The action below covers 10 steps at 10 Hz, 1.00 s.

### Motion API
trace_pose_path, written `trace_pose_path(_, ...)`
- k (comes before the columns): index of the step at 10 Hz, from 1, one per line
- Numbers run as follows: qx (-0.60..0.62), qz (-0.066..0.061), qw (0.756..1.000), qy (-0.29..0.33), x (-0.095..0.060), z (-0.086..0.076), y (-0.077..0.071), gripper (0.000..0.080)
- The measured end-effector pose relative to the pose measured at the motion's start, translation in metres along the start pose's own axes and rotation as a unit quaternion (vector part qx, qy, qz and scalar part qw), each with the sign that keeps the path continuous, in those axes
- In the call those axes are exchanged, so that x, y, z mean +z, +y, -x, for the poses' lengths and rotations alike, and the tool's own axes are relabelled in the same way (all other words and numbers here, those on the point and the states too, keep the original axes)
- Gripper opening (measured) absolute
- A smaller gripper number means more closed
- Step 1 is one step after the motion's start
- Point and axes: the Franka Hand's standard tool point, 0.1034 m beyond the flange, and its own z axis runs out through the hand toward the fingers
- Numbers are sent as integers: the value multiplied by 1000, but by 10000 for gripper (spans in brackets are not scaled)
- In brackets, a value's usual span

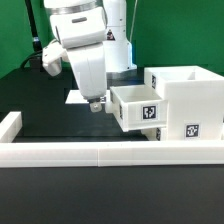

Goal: Assemble drawer

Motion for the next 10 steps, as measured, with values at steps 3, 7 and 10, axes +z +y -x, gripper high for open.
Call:
trace_pose_path(3, 31, -5, 999, 4, 5, -23, 2, 649)
trace_pose_path(7, 70, -9, 998, -3, 8, -37, 1, 649)
trace_pose_path(10, 117, -7, 993, -15, 8, -41, 2, 649)
